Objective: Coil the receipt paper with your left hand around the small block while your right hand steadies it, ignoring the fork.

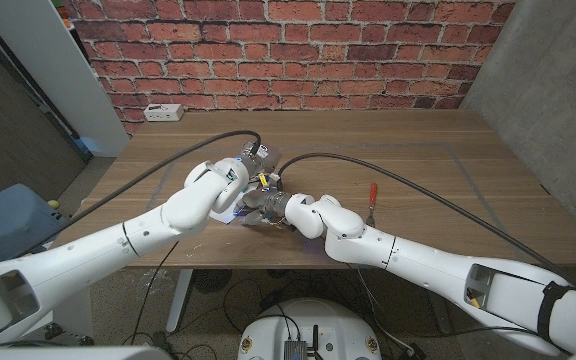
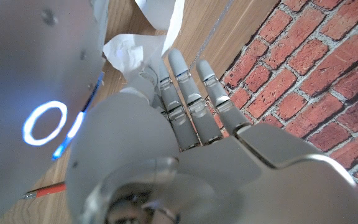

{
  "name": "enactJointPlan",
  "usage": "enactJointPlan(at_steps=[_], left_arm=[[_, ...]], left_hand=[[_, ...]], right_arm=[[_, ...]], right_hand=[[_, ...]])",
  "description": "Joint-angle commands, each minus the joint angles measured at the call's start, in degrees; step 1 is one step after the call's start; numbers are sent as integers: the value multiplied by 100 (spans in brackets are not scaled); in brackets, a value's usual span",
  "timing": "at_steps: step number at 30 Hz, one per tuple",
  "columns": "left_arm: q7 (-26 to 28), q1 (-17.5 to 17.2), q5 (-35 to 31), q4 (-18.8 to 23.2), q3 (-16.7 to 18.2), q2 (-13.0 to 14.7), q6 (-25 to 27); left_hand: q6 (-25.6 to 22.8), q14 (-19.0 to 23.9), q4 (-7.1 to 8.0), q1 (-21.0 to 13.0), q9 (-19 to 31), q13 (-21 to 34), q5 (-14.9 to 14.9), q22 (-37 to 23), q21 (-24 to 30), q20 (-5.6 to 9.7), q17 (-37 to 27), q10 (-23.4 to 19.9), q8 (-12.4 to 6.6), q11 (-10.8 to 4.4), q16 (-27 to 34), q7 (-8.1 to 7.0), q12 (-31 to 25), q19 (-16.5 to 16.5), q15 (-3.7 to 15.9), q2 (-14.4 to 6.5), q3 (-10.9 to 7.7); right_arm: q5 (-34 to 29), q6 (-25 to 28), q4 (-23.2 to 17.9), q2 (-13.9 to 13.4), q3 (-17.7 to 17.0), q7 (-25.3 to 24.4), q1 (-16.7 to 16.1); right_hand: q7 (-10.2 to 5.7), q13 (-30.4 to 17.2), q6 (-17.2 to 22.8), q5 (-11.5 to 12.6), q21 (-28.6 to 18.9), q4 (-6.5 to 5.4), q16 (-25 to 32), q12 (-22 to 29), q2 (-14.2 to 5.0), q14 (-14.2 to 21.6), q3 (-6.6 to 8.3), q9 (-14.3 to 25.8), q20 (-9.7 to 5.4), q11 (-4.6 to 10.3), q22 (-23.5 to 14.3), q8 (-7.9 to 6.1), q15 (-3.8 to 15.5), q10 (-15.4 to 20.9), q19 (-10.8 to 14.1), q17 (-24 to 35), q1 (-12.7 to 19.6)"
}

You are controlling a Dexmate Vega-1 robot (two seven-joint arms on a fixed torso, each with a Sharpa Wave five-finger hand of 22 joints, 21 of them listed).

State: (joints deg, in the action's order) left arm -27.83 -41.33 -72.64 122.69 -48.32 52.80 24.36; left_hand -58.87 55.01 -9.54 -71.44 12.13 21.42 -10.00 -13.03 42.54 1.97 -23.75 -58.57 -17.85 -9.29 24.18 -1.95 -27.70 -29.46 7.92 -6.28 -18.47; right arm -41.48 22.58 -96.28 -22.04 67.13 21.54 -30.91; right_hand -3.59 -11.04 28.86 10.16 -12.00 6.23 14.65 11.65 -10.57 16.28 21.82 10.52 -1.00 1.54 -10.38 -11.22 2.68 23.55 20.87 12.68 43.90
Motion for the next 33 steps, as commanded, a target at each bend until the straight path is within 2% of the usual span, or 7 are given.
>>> enactJointPlan(at_steps=[1,11,17,24,28,31,33], left_arm=[[1939,-1683,-1882,-214,734,-172,881],[3677,-2129,-2566,-1565,876,-1261,2139],[5201,-2438,-1317,-1555,1124,-1034,1856],[6936,-2663,8,-1854,1282,-910,1315],[7185,-2679,443,-1931,1266,-879,1186],[7261,-2635,615,-2009,1204,-832,1119],[7324,-2593,710,-2046,1176,-795,1071]], left_hand=[[-308,95,4,-40,34,239,-29,-17,53,47,-29,-270,-51,-181,60,-176,-88,-24,595,33,29],[-461,268,-3,-62,38,314,-61,-22,168,43,-76,-390,-81,-198,84,-209,-191,-55,594,84,66],[-478,329,1,-63,40,350,-79,-24,222,33,-91,-430,-73,-205,73,-230,-232,-47,590,104,75],[-383,272,22,-57,46,391,-79,-27,277,28,-90,-332,-16,-209,-14,-291,-220,10,590,95,75],[-317,232,41,-49,52,415,-74,-26,300,22,-93,-261,19,-209,-66,-317,-204,73,590,67,71],[-249,203,50,-46,55,434,-67,-24,320,15,-96,-218,52,-210,-102,-325,-195,107,591,46,69],[-221,185,52,-46,56,442,-64,-22,333,18,-91,-189,68,-209,-124,-345,-187,116,592,38,68]], right_arm=[[-58,115,159,134,206,370,333],[-107,363,79,163,310,663,448],[-200,576,73,208,406,914,584],[-371,773,160,300,571,1217,815],[-386,971,153,350,580,1454,929],[-382,1193,154,404,589,1686,1035],[-323,1269,134,399,555,1723,1057]], right_hand=[[-6,-33,55,26,-20,9,37,10,31,24,-13,18,104,3,2,2,305,35,102,10,60],[-3,-33,62,25,-20,34,31,7,76,27,-34,18,117,-3,3,3,298,37,106,-1,67],[-11,-33,66,28,-17,24,58,9,63,90,-40,17,130,-10,3,5,303,48,101,4,58],[1,-28,103,42,-56,7,335,0,83,712,-43,10,240,-4,-3,7,398,68,210,68,23],[-158,-41,-322,140,12,-138,428,-137,834,957,-604,22,742,78,-28,87,287,-532,8,188,-778],[-303,-56,-1586,396,65,-291,195,-140,1393,400,-1124,43,1131,-77,-36,157,-47,-1338,-303,300,-1487],[-362,-55,-1915,472,80,-333,83,-112,1484,142,-1238,42,1244,-124,-33,151,-138,-1470,-414,310,-1638]])
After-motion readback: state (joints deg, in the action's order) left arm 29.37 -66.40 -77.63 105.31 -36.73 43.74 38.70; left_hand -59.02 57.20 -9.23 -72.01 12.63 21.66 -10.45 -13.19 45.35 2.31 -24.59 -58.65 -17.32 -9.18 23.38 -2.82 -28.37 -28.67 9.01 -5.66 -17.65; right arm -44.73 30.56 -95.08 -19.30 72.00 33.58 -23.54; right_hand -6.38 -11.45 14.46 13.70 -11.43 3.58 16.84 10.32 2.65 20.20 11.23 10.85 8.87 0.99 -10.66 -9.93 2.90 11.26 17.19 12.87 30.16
